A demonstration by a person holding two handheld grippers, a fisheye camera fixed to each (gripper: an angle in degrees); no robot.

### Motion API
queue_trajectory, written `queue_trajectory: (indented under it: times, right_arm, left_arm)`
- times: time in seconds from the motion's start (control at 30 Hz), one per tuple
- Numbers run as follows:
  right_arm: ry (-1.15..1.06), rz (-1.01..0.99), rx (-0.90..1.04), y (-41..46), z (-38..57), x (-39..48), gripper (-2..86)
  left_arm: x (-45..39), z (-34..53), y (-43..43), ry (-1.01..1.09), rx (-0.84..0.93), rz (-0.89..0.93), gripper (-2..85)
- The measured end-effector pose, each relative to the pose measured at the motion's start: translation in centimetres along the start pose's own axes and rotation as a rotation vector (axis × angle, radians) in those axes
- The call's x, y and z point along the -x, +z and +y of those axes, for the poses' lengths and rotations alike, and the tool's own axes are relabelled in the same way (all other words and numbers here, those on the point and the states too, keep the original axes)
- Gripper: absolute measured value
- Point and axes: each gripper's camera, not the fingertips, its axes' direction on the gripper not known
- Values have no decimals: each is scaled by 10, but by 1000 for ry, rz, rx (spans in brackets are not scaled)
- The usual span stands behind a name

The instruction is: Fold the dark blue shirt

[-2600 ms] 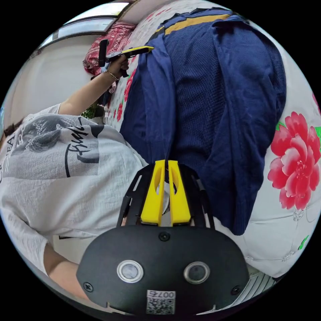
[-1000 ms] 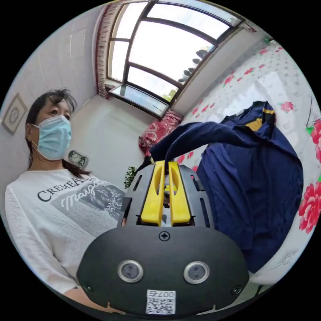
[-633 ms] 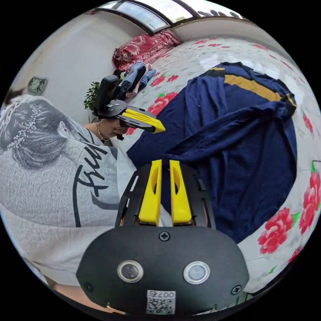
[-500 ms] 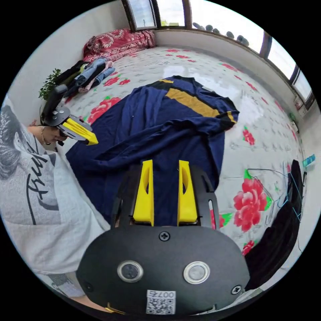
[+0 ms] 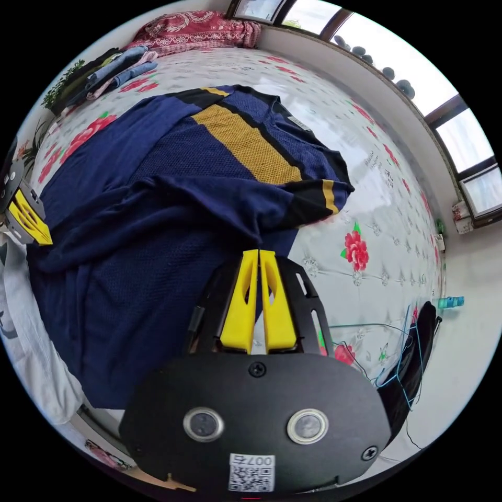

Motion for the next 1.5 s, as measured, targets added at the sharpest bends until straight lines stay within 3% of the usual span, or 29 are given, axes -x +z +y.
queue_trajectory:
  times: [0.2,0.33,0.5,0.57,0.63,0.97,1.03,1.13,1.2,1.3,1.5]
  right_arm:
    - [176,127,25,-5,46,-50,-2]
    - [291,2,109,16,82,-84,-1]
    - [383,-95,-52,-8,94,-108,5]
    - [290,-142,-245,-38,74,-104,14]
    - [214,-207,-290,-46,46,-103,20]
    - [-46,-195,-72,24,-102,-87,4]
    - [-33,-177,-53,38,-111,-93,1]
    - [202,-106,-23,34,-113,-128,-1]
    - [223,-177,-157,8,-105,-130,-1]
    - [-10,-274,-319,-37,-97,-79,3]
    - [-566,-424,-226,-55,-104,79,15]
  left_arm:
    - [5,-8,7,-70,13,40,-10]
    - [0,-10,12,-67,34,40,-10]
    - [-2,-8,13,-105,34,64,-10]
    - [-5,-5,8,-111,9,70,-10]
    - [-7,-3,7,-117,-3,52,-10]
    - [-5,2,18,-224,38,-51,-10]
    - [-8,9,19,-229,21,-48,-10]
    - [-8,23,16,-274,16,-42,-10]
    - [-9,32,10,-293,0,-63,-10]
    - [-13,46,2,-273,-26,-69,-10]
    - [-22,65,-1,-231,-45,-75,-10]
